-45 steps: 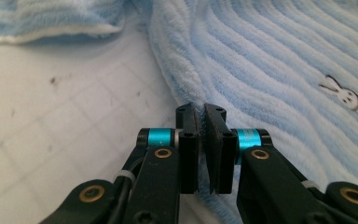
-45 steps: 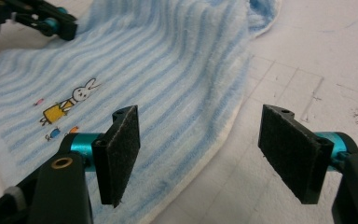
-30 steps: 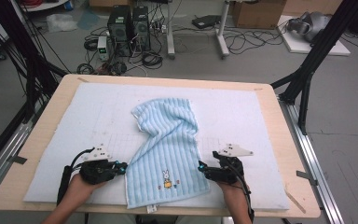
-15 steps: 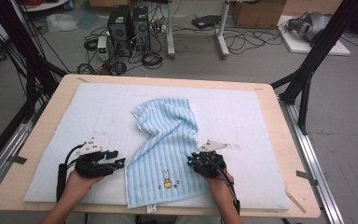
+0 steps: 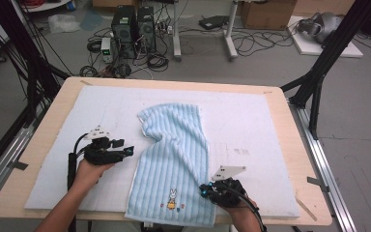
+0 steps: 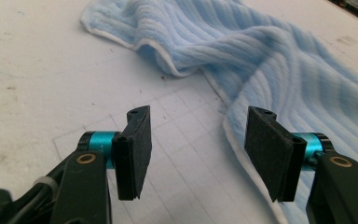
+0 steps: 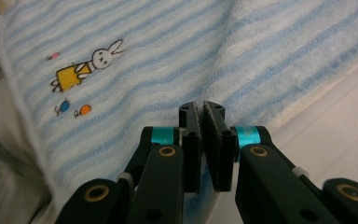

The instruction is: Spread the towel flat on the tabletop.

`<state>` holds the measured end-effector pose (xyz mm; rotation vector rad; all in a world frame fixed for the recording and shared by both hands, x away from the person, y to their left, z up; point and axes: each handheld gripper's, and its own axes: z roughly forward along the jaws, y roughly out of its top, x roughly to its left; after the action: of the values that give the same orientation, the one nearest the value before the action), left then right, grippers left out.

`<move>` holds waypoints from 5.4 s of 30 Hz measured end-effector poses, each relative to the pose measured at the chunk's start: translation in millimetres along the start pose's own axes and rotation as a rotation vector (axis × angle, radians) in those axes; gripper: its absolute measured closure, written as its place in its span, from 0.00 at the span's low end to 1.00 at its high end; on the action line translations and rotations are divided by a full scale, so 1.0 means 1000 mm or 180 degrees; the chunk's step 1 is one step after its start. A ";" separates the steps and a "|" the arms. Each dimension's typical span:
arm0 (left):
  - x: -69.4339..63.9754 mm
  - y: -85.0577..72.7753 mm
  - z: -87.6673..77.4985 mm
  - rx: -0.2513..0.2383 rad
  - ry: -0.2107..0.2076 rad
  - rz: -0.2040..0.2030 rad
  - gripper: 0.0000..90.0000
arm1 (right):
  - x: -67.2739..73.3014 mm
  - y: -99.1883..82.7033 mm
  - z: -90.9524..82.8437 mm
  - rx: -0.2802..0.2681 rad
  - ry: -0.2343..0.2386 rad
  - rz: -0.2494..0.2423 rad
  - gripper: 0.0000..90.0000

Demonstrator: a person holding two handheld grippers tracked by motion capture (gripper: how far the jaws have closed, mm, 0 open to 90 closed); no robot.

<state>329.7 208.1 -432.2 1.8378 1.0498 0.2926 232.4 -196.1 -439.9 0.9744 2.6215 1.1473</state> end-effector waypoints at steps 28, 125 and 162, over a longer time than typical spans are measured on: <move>-0.041 -0.006 0.040 0.0469 -0.0199 0.0708 0.96 | -0.031 0.037 0.039 -0.0226 -0.0486 0.0256 0.94; 0.063 0.076 0.113 0.0079 0.0959 0.0127 0.97 | -0.127 0.091 0.035 -0.0459 -0.1179 0.0564 0.55; 0.054 0.064 0.111 0.0170 0.0646 -0.0045 0.97 | -0.142 0.116 0.090 -0.0201 -0.1256 0.0357 0.95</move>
<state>462.8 170.1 -447.6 1.8764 1.2192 0.4541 434.9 -167.5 -443.5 1.2064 2.2323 0.9370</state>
